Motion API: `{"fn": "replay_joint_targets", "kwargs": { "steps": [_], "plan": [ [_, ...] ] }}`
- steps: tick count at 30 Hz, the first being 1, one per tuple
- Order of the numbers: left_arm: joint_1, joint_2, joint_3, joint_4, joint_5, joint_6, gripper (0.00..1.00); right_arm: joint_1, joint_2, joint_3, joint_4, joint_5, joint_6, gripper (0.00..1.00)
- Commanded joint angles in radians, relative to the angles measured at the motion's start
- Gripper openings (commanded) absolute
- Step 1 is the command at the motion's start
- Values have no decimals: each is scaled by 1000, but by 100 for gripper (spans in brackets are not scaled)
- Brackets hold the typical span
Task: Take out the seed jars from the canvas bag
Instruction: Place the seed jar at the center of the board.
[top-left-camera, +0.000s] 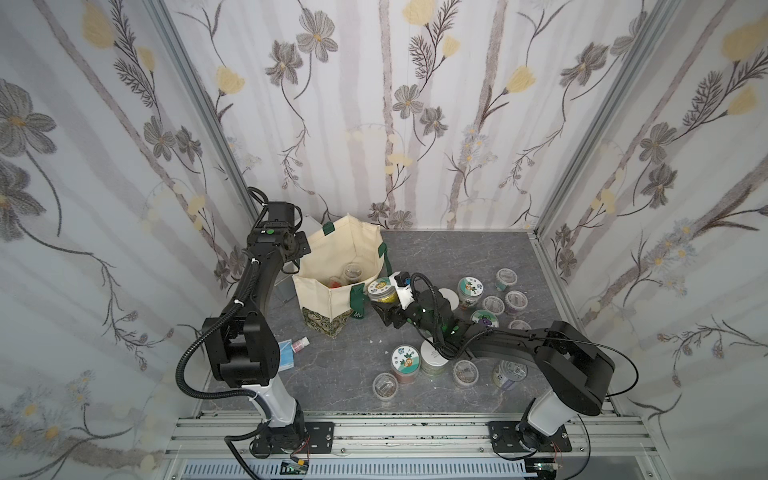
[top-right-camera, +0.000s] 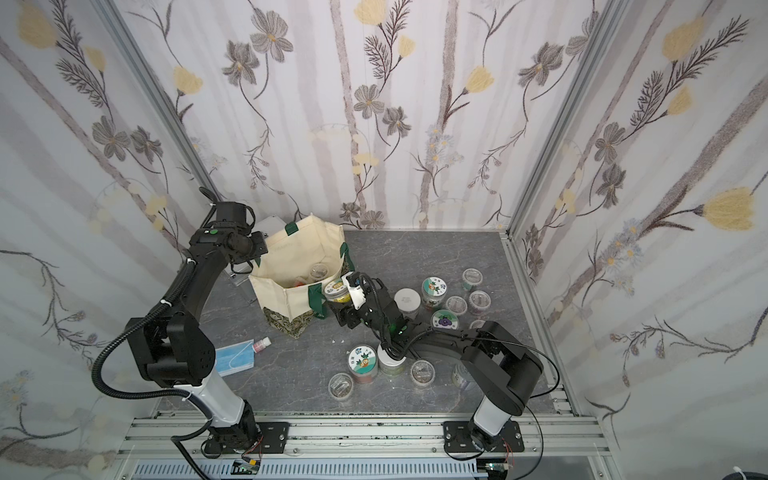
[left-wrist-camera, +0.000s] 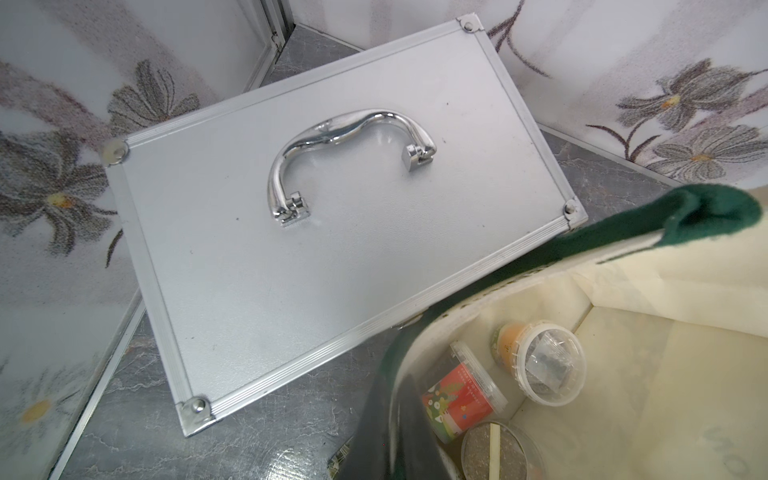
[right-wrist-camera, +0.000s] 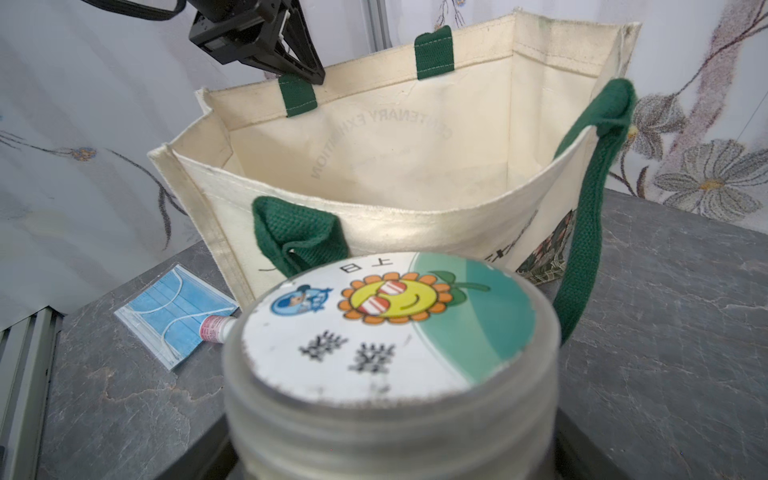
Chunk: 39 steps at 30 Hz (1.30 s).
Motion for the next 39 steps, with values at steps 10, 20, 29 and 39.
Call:
{"fn": "replay_joint_targets", "kwargs": {
  "steps": [10,20,29,39],
  "plan": [
    [6,18,14,-15,20,-16,0,74,-8,87,-131,-280,-164,62],
    [7,23,12,-14,28,-17,0,124,133,196,-118,-275,-195,64],
    [7,22,15,-17,33,-17,0,-8,228,266,-250,-385,-287,66],
    [7,31,20,-18,43,-17,0,-48,326,318,-261,-352,-305,68]
  ]
}}
